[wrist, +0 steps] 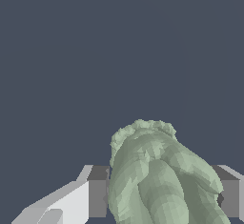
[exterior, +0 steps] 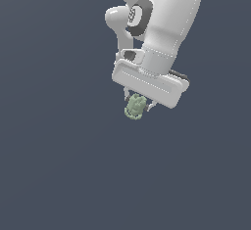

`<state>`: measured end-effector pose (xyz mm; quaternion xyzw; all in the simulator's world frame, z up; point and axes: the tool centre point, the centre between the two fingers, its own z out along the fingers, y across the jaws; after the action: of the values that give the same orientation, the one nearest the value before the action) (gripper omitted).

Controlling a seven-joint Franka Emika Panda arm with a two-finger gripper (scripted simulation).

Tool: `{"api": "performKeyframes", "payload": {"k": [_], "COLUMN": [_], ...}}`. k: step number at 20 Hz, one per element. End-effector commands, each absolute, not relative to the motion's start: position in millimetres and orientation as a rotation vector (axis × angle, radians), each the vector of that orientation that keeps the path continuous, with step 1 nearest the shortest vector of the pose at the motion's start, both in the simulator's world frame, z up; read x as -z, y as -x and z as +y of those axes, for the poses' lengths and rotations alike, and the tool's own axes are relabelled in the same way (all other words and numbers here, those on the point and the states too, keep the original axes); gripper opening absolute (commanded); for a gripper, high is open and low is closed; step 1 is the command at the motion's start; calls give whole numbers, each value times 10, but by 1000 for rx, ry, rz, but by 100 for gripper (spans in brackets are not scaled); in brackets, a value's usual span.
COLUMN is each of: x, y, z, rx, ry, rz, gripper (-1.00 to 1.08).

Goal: Pick up the object and move it to a goal position.

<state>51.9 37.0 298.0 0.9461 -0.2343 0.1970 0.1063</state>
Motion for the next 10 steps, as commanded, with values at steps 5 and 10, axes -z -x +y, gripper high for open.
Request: {"api": "performKeyframes", "payload": {"k": [5,10], "x": [-3367,-3705], "y": [-582,-636], "z": [633,877], "rx": [-662,-729], "ry": [-2702,-2624], "rz": [-795,-884], "gripper": [-100,-100]}}
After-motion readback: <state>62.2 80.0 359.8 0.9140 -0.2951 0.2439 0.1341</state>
